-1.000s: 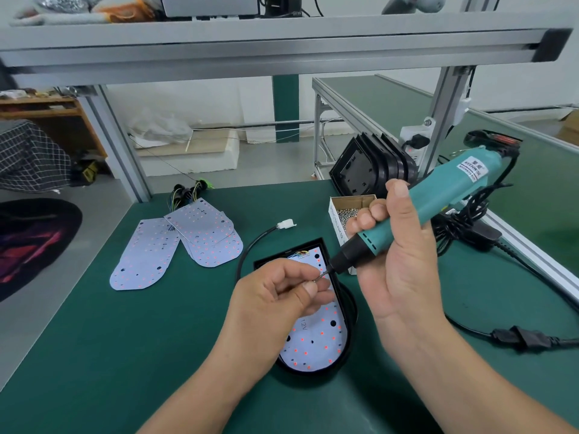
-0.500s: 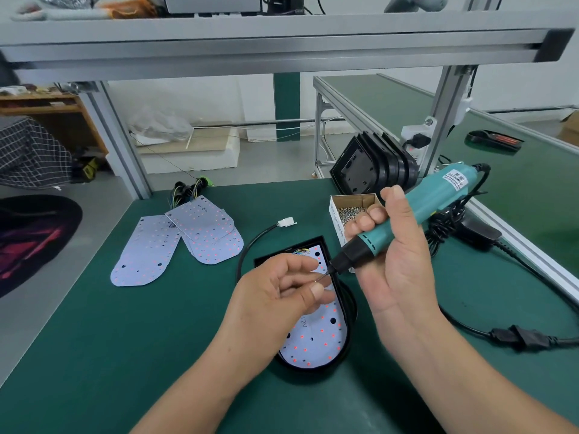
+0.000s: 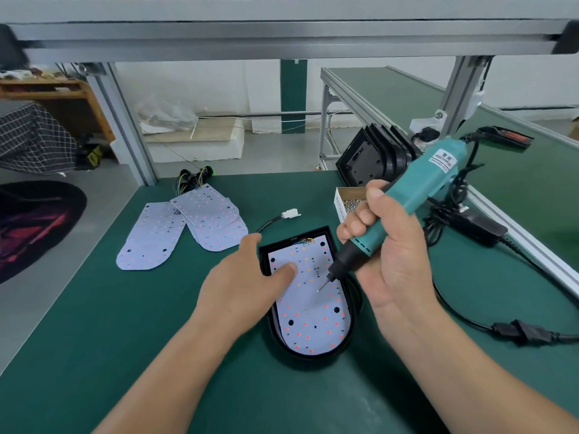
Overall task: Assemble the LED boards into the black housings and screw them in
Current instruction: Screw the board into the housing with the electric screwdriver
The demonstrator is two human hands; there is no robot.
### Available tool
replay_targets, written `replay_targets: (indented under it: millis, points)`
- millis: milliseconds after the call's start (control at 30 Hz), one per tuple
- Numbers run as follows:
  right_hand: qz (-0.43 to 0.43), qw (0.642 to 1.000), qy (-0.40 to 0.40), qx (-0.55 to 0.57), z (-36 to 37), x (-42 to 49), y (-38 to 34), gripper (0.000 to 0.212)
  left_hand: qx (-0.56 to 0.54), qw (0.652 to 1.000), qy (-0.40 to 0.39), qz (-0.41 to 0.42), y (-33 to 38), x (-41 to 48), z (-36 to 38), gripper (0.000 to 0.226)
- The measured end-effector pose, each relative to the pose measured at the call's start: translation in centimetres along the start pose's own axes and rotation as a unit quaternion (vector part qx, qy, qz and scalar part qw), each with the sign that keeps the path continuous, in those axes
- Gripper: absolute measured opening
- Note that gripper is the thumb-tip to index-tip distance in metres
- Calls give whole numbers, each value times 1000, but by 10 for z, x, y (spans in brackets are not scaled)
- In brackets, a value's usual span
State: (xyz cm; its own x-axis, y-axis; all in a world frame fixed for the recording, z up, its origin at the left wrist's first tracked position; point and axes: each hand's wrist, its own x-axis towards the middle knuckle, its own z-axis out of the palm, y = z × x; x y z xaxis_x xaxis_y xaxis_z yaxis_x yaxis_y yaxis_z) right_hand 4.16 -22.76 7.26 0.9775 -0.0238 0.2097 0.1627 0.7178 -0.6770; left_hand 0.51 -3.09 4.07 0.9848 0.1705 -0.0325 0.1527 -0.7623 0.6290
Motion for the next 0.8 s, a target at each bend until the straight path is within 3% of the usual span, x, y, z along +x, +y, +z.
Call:
replay_targets:
  millis: [67,267,433,800]
  points:
    - [13,1000,-11,-16,2,-1,0,9,-21,999,-29,-1,0,3,1,85]
    - [36,998,-36,-38,3,-3,1,10,-165,985,-55,-11,-1,11,8,51]
    - [36,996,-56,-55,5,-7,5,11,-214,976,-27,-23,-8,17,3,52]
    - [35,991,-86,-95,9,-15,17,15,-267,961,-61,-36,-9,25,9,48]
